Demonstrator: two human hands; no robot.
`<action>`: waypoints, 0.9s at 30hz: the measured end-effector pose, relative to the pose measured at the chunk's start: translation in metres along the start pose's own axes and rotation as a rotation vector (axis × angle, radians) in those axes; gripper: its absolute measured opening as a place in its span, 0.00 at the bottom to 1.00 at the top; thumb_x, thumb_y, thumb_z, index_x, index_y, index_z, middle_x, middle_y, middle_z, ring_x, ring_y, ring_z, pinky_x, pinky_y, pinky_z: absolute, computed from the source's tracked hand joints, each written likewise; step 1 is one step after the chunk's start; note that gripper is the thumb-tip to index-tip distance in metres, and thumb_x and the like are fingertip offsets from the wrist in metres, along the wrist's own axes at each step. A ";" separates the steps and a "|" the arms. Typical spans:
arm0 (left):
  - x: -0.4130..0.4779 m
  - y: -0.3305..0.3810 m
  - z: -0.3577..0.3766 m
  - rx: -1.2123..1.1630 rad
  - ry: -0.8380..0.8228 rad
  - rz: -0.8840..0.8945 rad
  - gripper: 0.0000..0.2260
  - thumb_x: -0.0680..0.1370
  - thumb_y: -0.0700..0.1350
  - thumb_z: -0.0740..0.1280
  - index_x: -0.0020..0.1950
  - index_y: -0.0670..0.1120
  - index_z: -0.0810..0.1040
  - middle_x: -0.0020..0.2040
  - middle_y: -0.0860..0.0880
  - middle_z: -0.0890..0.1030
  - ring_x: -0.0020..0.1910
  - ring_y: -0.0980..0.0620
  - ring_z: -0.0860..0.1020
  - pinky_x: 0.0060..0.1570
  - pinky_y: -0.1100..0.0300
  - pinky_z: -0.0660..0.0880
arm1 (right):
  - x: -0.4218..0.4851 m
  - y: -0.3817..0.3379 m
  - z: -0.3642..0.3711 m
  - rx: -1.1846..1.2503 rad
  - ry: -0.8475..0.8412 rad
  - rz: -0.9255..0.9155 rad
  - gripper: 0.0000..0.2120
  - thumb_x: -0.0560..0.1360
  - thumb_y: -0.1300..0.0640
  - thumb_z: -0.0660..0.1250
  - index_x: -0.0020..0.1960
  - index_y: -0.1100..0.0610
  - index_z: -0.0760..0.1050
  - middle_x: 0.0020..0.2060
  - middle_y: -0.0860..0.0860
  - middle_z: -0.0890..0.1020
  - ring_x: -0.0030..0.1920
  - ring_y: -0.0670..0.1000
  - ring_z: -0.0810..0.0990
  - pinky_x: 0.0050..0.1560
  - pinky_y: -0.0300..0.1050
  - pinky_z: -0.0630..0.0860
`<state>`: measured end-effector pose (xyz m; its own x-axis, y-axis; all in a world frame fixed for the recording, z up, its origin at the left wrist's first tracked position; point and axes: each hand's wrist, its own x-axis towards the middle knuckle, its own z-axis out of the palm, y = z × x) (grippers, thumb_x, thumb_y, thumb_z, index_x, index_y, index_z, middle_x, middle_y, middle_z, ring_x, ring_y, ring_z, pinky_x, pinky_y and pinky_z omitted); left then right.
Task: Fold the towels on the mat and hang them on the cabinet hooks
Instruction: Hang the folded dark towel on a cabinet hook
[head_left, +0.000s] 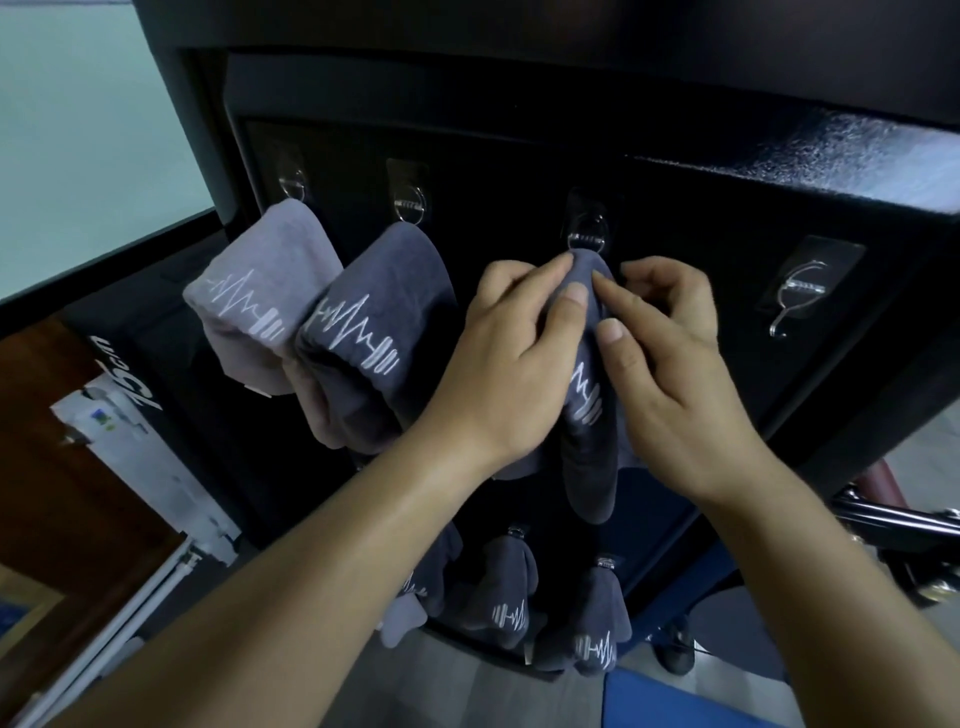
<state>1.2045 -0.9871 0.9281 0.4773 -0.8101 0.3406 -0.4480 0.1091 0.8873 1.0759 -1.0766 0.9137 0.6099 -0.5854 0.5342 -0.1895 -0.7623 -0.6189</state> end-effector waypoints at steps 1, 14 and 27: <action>0.000 -0.001 -0.001 0.008 -0.007 -0.002 0.20 0.85 0.53 0.56 0.77 0.51 0.69 0.69 0.59 0.67 0.68 0.65 0.68 0.68 0.69 0.65 | 0.000 0.002 0.000 -0.053 0.010 -0.009 0.24 0.82 0.47 0.56 0.74 0.54 0.70 0.65 0.45 0.66 0.69 0.44 0.64 0.71 0.36 0.61; -0.028 -0.032 0.011 0.067 -0.011 -0.100 0.28 0.78 0.69 0.46 0.78 0.66 0.57 0.77 0.65 0.60 0.78 0.61 0.54 0.78 0.51 0.52 | -0.025 0.021 0.005 0.118 -0.134 -0.011 0.29 0.81 0.42 0.54 0.79 0.54 0.61 0.75 0.44 0.62 0.77 0.44 0.59 0.75 0.41 0.61; -0.052 -0.040 0.013 -0.454 -0.068 -0.360 0.23 0.77 0.71 0.56 0.63 0.60 0.77 0.61 0.62 0.81 0.65 0.65 0.76 0.73 0.53 0.67 | -0.047 0.032 0.019 0.143 -0.085 0.029 0.28 0.82 0.43 0.53 0.79 0.53 0.60 0.80 0.44 0.57 0.79 0.44 0.53 0.78 0.51 0.54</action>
<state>1.1884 -0.9569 0.8706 0.4832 -0.8754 -0.0146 0.1098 0.0440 0.9930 1.0558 -1.0681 0.8574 0.6696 -0.5763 0.4685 -0.0997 -0.6949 -0.7122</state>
